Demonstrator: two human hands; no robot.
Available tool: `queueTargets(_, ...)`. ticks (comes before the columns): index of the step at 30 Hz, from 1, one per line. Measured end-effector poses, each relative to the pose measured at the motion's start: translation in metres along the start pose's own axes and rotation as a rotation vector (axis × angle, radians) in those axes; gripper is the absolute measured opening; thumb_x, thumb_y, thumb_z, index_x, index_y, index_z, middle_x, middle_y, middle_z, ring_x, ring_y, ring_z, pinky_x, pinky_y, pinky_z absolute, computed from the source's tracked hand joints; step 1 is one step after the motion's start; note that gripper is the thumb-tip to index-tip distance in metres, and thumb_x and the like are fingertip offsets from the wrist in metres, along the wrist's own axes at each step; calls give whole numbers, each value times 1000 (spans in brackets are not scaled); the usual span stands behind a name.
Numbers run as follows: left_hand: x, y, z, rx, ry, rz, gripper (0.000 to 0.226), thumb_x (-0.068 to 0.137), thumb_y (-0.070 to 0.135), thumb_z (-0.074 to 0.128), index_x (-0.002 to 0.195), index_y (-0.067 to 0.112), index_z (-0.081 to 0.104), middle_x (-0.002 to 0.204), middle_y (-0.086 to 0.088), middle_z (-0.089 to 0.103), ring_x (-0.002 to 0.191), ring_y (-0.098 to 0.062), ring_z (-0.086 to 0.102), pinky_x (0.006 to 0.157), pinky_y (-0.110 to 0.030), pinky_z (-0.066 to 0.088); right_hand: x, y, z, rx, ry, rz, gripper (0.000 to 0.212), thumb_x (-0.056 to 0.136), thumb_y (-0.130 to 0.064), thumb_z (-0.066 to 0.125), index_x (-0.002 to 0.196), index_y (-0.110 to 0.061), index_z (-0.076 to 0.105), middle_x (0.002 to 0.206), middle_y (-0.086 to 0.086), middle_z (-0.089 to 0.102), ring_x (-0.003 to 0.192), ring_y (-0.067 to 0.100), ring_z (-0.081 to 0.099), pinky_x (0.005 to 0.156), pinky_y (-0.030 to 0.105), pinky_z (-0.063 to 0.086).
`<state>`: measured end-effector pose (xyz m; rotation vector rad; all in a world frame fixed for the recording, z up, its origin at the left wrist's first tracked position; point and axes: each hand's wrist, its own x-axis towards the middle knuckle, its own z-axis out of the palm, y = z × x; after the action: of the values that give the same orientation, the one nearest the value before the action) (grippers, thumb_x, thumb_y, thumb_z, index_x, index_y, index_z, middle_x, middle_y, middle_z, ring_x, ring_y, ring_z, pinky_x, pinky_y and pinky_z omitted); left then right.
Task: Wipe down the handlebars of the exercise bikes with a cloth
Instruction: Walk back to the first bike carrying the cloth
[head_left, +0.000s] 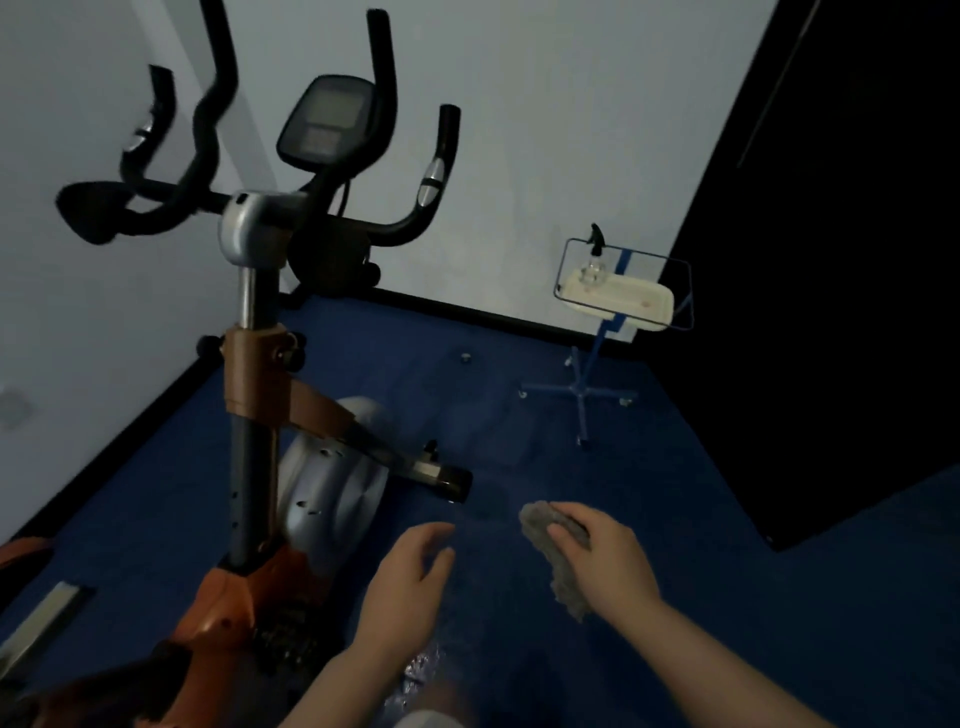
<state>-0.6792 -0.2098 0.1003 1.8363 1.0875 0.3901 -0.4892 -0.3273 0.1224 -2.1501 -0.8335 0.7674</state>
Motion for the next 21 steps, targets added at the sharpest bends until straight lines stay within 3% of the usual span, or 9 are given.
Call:
queueTargets(6,63,10,-4,-15,30,-44,25,94,21,55,117,28,60,116,16,60,107,1,55,96,-24,44,71,-22,5,-23,-72,-26,28,93,-38,55,120,-35,61,114,-14,63,102,3,59,90,31,51)
queueTargets(21,273,64,5,38,-157,61,25,92,16,57,116,21,62,111,9,63,102,-5,60,90,-21,44,227,-51,-27,70,85,93,26,94,-33,56,119,-32,62,112,-14,63,101,4,59,91,29,50)
